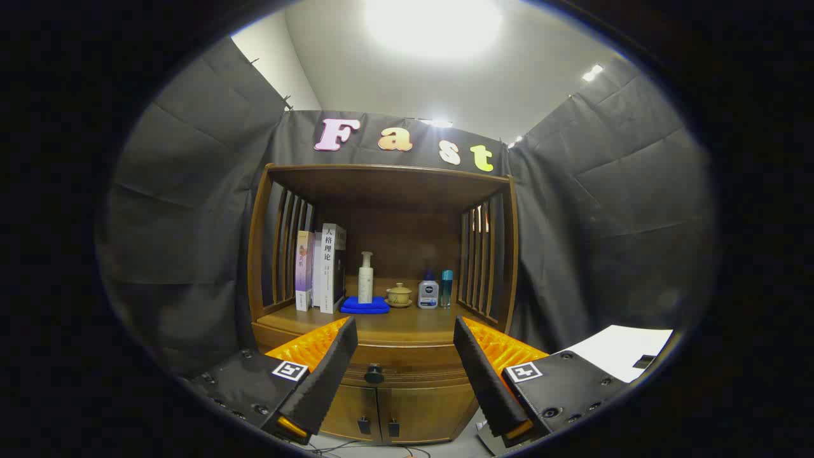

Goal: Pull open the drawer, take out the items inside it, and place them on the countertop above the cabinet.

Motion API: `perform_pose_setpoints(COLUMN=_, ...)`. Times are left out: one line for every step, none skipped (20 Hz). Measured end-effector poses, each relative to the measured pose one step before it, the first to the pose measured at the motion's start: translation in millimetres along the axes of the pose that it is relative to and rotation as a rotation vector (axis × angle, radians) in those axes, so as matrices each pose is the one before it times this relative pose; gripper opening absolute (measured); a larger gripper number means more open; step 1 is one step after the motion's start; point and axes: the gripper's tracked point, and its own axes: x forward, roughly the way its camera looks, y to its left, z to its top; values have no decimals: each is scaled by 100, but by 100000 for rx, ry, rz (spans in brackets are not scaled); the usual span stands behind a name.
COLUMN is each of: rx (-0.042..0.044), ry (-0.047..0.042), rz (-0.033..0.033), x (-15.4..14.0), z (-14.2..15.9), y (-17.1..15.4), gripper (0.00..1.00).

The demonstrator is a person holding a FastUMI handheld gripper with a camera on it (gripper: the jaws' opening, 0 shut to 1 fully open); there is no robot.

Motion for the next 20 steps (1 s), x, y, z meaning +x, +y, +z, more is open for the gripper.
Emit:
perform_pose_setpoints(rx=-107, ry=-271, rz=166, x=49, z=65, y=37, gripper=97)
perform_pose_setpoints(rx=-331, ry=-8, rz=-83, x=166, z=-167, y=38, gripper=97)
perform_pose_setpoints(rx=-415, ry=167, rz=-114, x=38, z=-83, y=11, gripper=97)
perform_pose_setpoints(rx=-47, ry=143, rz=-148, x=-9, z=-23, y=-11, gripper=97)
perform_pose_setpoints(rx=280, ry=170, rz=75, x=52, z=-75, y=71, gripper=97)
perform_pose_setpoints(rx=407, ry=-121, rz=-48, x=17, z=35, y=20, gripper=97)
perform_pose_setpoints(rx=520, ry=-189, rz=78, x=12, z=77, y=14, gripper=97)
perform_pose_setpoints(rx=469, ry=-135, rz=-49, x=110, z=-84, y=71, gripper=97)
perform_pose_setpoints(rx=350, ry=61, rz=-57, x=40, z=-17, y=17, gripper=97)
perform_pose_setpoints(rx=-30, ry=85, rz=-181, x=93, z=-116, y=-34, gripper=97)
perform_pose_setpoints(rx=-337, ry=232, rz=-39, x=125, z=-31, y=-65, gripper=97)
perform_pose_setpoints(rx=-519, ry=177, rz=-102, x=269, z=-159, y=-53, gripper=97)
perform_pose_setpoints(rx=-527, ry=79, rz=-33, x=75, z=-14, y=10, gripper=97)
perform_pose_setpoints(rx=-552, ry=55, rz=-10, x=378, z=-97, y=16, gripper=97)
perform_pose_setpoints(rx=-265, ry=-251, rz=-71, x=176, z=31, y=50, gripper=97)
perform_pose_setpoints(rx=-35, ry=-264, rz=179, x=119, z=10, y=82, gripper=97)
perform_pose_setpoints(rx=37, ry=-181, rz=170, x=137, z=11, y=95, gripper=97)
perform_pose_setpoints(rx=31, ry=34, rz=330, x=139, z=-206, y=127, gripper=97)
perform_pose_setpoints(rx=34, ry=56, rz=105, x=171, z=-89, y=39, gripper=97)
perform_pose_setpoints(rx=207, ry=114, rz=-119, x=235, z=-171, y=56, gripper=97)
